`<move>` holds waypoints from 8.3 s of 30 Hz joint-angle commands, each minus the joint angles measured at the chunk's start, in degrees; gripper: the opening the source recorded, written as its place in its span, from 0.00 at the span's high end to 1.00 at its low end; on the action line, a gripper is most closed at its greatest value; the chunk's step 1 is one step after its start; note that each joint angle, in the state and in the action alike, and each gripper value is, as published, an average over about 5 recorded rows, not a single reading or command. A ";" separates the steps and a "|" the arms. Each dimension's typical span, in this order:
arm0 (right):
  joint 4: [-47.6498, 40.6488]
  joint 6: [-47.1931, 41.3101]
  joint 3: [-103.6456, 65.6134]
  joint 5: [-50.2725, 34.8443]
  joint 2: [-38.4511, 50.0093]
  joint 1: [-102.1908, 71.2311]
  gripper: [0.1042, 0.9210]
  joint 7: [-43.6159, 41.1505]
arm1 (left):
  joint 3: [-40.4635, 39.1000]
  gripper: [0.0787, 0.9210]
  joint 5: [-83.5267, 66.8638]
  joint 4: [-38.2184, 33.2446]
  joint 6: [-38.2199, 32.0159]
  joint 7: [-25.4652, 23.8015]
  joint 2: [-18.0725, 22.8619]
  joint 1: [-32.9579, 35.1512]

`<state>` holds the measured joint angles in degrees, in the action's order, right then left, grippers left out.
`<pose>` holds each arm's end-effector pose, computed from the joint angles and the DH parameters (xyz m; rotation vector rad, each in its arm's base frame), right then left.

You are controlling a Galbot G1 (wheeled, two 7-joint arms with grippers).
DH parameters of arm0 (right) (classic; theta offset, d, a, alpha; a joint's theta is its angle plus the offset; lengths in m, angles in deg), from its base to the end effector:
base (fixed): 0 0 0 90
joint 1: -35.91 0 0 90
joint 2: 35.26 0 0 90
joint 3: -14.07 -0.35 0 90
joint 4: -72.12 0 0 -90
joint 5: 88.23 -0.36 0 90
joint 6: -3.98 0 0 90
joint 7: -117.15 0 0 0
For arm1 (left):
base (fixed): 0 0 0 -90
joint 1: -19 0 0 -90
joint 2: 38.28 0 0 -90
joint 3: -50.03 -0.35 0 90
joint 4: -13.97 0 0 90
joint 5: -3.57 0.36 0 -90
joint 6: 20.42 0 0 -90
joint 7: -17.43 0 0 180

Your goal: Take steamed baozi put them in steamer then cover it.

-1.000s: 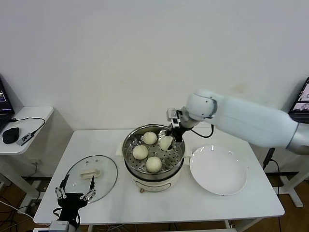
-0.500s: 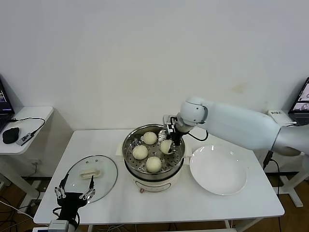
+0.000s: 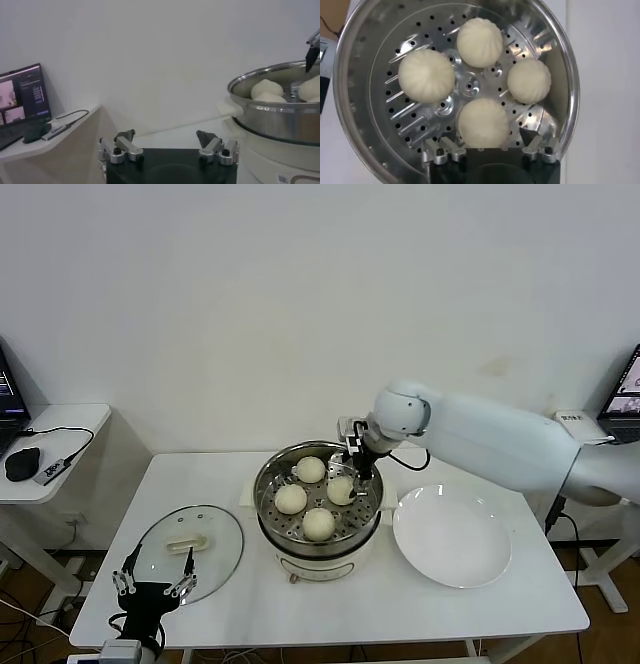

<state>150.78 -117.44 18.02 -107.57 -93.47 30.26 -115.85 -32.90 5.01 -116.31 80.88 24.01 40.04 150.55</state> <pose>0.5381 0.0776 -0.0777 1.4007 -1.5621 1.3964 0.1324 0.0568 -0.2616 0.1460 -2.9211 -0.4045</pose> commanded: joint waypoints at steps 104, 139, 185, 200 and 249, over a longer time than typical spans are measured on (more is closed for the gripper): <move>29.59 37.91 -115.25 15.46 -22.71 -116.16 0.12 43.54 | -6.00 0.40 69.40 51.29 -15.24 -0.51 -11.42 -34.59; 29.93 38.41 -112.68 18.06 -22.42 -115.86 0.12 42.88 | 1.17 0.93 44.17 17.33 -3.36 -12.52 -25.55 -28.73; 27.99 40.48 -109.77 33.72 -29.84 -114.50 0.12 42.48 | -40.50 0.93 78.59 24.38 17.47 -29.66 1.32 -51.92; 26.90 41.15 -109.57 32.91 -29.07 -114.43 0.12 42.83 | -39.63 0.93 81.20 28.16 15.73 -27.41 3.67 -49.85; 26.15 41.96 -109.69 31.30 -27.08 -115.45 0.12 42.85 | -23.50 0.14 48.50 -7.41 6.52 -9.47 -5.56 -10.81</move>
<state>176.81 -75.39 -91.80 -75.59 -120.98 -85.06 -72.92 -68.99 80.27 -108.49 93.21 2.38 38.28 118.23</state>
